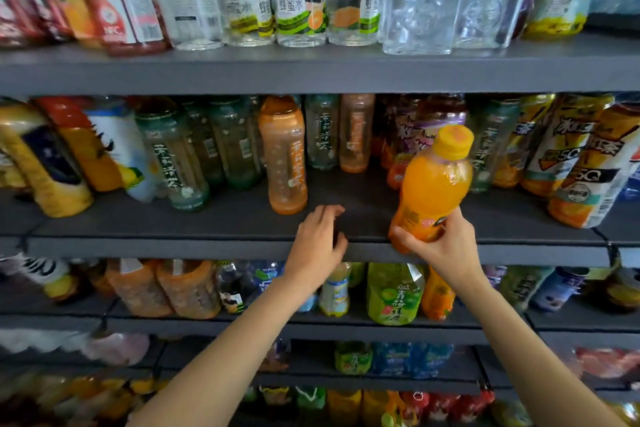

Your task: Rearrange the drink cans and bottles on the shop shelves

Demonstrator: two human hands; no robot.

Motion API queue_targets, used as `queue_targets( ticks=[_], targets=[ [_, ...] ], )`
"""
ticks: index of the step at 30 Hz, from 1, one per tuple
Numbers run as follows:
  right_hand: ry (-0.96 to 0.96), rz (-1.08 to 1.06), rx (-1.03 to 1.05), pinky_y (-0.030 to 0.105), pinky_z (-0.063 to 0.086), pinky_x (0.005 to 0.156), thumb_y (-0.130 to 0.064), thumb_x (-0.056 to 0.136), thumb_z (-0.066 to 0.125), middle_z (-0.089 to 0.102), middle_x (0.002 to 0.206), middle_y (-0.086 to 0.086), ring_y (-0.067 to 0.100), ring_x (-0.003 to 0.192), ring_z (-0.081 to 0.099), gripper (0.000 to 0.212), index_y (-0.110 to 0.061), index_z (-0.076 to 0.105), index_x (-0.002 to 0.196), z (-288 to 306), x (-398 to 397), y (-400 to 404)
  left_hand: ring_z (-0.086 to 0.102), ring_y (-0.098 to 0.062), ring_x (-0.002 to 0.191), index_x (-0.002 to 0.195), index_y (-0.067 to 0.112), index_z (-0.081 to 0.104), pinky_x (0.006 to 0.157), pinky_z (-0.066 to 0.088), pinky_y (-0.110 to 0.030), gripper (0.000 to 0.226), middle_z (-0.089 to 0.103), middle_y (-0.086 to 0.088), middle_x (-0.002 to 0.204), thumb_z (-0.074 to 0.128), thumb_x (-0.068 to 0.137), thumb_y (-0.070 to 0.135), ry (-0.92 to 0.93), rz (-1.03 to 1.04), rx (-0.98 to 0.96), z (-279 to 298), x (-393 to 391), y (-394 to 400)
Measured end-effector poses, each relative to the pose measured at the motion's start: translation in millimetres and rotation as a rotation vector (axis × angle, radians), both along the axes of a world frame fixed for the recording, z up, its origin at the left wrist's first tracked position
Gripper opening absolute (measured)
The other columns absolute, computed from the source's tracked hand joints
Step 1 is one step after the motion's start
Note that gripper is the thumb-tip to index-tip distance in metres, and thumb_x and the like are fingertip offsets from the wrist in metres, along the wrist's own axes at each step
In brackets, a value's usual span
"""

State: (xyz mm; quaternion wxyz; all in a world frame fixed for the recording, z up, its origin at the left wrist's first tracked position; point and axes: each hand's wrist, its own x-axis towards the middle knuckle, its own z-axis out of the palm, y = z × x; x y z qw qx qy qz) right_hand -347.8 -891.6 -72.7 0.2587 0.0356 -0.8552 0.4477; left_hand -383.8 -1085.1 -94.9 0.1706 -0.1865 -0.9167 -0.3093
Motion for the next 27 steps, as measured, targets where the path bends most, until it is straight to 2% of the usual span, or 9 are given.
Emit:
queue_targets(
  ticks=[2,5,9,13,16,20,24,27],
  targets=[
    [0.034,0.031,0.043,0.006,0.035,0.074,-0.021,0.064,0.084,0.054,0.097,-0.004,0.011,0.090,0.052,0.069,0.000,0.049,0.119,1.6,-1.8,-31.5,0.053,-0.029,0.106,0.119,0.006,0.054,0.090,0.042,-0.040,0.033,0.056,-0.011,0.113,0.056,0.086,0.008,0.020,0.052,-0.044,-2.5,8.0,-36.7],
    [0.052,0.095,0.041,-0.005,0.030,0.068,-0.015,0.063,0.085,0.050,0.094,-0.007,0.011,0.089,0.049,0.068,0.001,0.049,0.118,5.4,-3.0,-87.0,0.051,-0.027,0.105,0.118,0.009,0.054,0.089,0.039,-0.036,0.031,0.054,-0.009,0.112,0.054,0.087,0.009,0.049,0.155,-0.076,-2.5,24.8,-95.9],
    [0.052,0.198,0.019,0.007,0.032,0.071,-0.019,0.065,0.083,0.052,0.096,-0.004,0.012,0.090,0.049,0.069,-0.001,0.047,0.121,7.5,3.6,-171.0,0.044,-0.020,0.113,0.124,0.015,0.050,0.094,0.038,-0.033,0.033,0.048,-0.002,0.122,0.050,0.091,0.012,0.057,0.274,-0.020,2.3,56.8,-188.3],
    [0.103,0.312,-0.003,0.007,0.032,0.074,-0.020,0.064,0.083,0.052,0.099,-0.002,0.011,0.092,0.048,0.069,-0.001,0.047,0.120,13.2,18.9,-270.8,0.045,-0.022,0.115,0.127,0.016,0.046,0.096,0.038,-0.035,0.036,0.048,-0.002,0.121,0.052,0.091,0.013,0.023,0.393,0.004,9.1,94.0,-285.1],
    [0.142,0.350,-0.036,0.013,0.033,0.077,-0.025,0.065,0.083,0.051,0.105,0.006,0.013,0.097,0.046,0.064,-0.002,0.049,0.114,12.8,31.1,-349.0,0.048,-0.020,0.108,0.127,0.014,0.046,0.091,0.034,-0.022,0.036,0.049,-0.001,0.120,0.051,0.091,0.011,0.017,0.459,0.042,13.5,123.2,-357.1],
    [0.150,0.398,-0.093,0.014,0.030,0.076,-0.029,0.067,0.081,0.044,0.101,0.005,0.015,0.096,0.044,0.056,-0.006,0.050,0.106,5.4,45.3,-437.6,0.053,-0.022,0.099,0.130,0.012,0.042,0.089,0.046,-0.041,0.041,0.052,-0.001,0.112,0.053,0.091,0.012,0.003,0.528,0.075,21.3,155.8,-442.9],
    [0.150,0.480,-0.105,0.005,0.031,0.075,-0.023,0.068,0.082,0.044,0.100,0.001,0.006,0.093,0.042,0.051,-0.011,0.049,0.105,7.6,48.6,-510.5,0.053,-0.019,0.096,0.132,0.014,0.038,0.085,0.048,-0.045,0.043,0.051,0.005,0.102,0.052,0.091,0.011,0.006,0.598,0.139,25.6,172.8,-515.4],
    [0.172,0.507,-0.103,-0.003,0.029,0.074,-0.018,0.068,0.083,0.043,0.099,0.002,-0.002,0.089,0.039,0.051,-0.002,0.052,0.106,12.1,39.7,-557.9,0.054,-0.015,0.094,0.131,0.014,0.038,0.079,0.050,-0.041,0.044,0.052,0.005,0.107,0.053,0.090,0.009,0.020,0.630,0.151,23.1,176.8,-559.2]
  ],
)
